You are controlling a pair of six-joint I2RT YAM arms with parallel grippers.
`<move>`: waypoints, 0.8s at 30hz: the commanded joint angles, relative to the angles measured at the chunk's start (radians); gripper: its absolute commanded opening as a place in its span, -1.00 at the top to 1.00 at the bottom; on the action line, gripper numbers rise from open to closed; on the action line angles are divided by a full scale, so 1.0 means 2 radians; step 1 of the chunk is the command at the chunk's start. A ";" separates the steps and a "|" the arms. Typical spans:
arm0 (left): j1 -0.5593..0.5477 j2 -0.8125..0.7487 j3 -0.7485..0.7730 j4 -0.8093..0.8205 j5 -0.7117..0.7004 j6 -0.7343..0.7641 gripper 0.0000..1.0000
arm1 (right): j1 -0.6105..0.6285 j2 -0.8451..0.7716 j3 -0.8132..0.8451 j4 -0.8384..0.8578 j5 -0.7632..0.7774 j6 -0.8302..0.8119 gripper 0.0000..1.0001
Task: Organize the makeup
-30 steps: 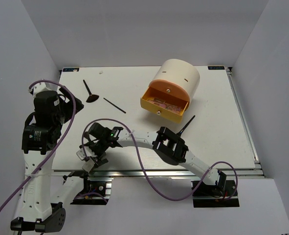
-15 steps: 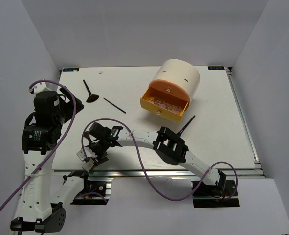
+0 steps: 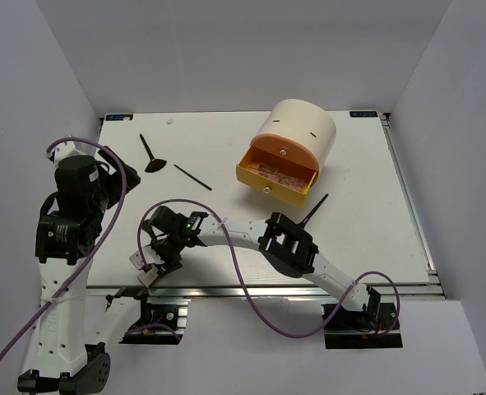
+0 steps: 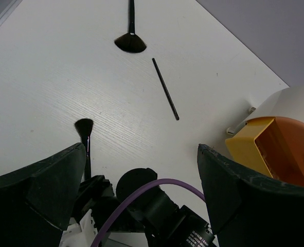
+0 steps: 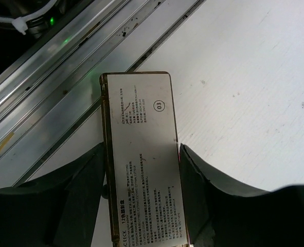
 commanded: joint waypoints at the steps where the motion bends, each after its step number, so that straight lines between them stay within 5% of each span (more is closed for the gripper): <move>1: 0.000 -0.008 -0.005 -0.002 0.002 -0.010 -0.96 | -0.005 -0.009 -0.036 -0.034 0.005 0.006 0.34; 5: 0.000 -0.011 -0.001 0.007 0.009 -0.018 -0.96 | -0.006 -0.072 -0.070 0.045 -0.033 0.089 0.60; 13: 0.000 -0.021 0.026 0.068 0.037 -0.036 -0.96 | -0.045 -0.222 -0.198 0.185 -0.028 0.189 0.81; 18: 0.000 -0.037 0.002 0.104 0.041 -0.061 -0.96 | -0.105 -0.336 -0.278 0.189 -0.016 0.221 0.89; 24: 0.000 -0.071 -0.117 0.184 0.108 -0.122 -0.96 | -0.212 -0.439 -0.330 0.153 0.057 0.246 0.89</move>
